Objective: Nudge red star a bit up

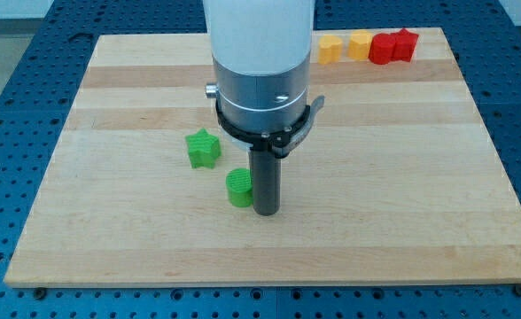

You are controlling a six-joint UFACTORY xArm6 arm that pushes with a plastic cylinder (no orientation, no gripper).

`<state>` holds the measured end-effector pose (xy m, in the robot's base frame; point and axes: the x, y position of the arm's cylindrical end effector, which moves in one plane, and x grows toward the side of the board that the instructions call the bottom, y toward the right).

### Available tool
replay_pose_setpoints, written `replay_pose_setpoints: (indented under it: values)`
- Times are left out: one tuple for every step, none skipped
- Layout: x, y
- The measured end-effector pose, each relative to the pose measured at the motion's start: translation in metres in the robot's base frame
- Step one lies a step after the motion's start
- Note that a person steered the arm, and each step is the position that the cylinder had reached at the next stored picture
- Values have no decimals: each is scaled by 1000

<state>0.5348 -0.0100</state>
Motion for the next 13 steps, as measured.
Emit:
replay_pose_setpoints:
  values:
    - [1, 17]
    - [-17, 81]
    - [-118, 114]
    - [-135, 115]
    - [-141, 118]
    - [-182, 131]
    - [-182, 132]
    - [-187, 157]
    - [-187, 158]
    - [-183, 189]
    - [-184, 252]
    - [-193, 281]
    - [-246, 285]
